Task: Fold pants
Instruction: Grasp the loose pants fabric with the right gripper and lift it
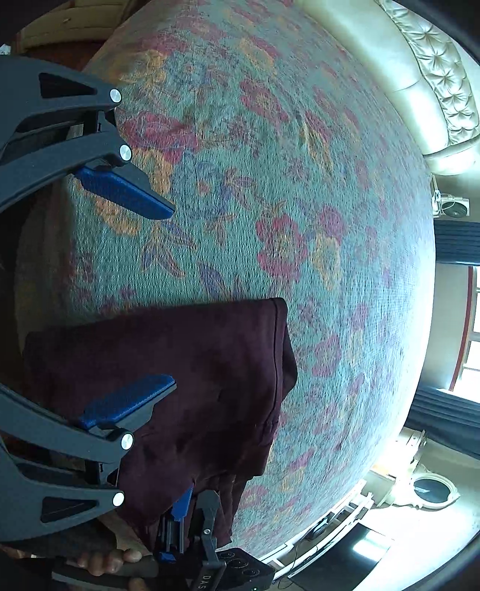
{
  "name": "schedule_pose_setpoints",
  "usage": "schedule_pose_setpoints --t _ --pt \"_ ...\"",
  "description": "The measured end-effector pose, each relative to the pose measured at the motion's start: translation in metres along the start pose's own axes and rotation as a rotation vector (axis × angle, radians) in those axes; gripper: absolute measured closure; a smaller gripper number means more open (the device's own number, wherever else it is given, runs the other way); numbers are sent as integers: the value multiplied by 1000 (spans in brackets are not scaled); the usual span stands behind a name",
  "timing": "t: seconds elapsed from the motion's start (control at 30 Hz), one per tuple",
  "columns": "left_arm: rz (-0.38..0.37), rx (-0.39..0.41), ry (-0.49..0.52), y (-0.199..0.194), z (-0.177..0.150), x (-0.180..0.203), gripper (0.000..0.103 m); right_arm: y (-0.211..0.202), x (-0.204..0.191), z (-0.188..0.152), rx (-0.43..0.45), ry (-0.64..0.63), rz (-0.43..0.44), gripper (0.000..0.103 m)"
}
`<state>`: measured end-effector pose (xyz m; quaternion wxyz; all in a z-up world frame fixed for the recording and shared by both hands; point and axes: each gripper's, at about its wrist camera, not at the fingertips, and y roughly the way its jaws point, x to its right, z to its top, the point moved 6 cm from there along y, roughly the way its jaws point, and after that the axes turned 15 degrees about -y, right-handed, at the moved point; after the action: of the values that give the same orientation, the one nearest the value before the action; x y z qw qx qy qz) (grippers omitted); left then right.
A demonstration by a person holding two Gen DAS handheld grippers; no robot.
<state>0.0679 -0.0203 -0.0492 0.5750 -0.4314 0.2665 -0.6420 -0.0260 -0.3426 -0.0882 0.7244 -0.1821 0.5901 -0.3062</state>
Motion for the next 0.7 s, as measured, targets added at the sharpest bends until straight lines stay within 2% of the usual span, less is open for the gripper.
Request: schedule_pose_setpoints --t 0.17,0.23,0.27,0.3,0.53,0.7 --pt "7 -7 -12 1 -1 -3 18 14 -3 -3 -46 -12 -36 39" --pt "8 -19 -18 4 -2 -6 18 16 -6 -5 -72 -31 -55 47" --pt "9 -29 -23 6 -3 -7 18 20 -9 -8 -98 -36 -48 65" --pt "9 -36 -30 8 -3 -8 18 24 -11 -12 -123 -29 -31 74" --pt "25 -29 -59 10 2 -19 18 18 -16 -15 -76 -25 -27 83" --pt "40 -23 -64 10 4 -23 18 -3 -45 -5 -6 -76 8 87"
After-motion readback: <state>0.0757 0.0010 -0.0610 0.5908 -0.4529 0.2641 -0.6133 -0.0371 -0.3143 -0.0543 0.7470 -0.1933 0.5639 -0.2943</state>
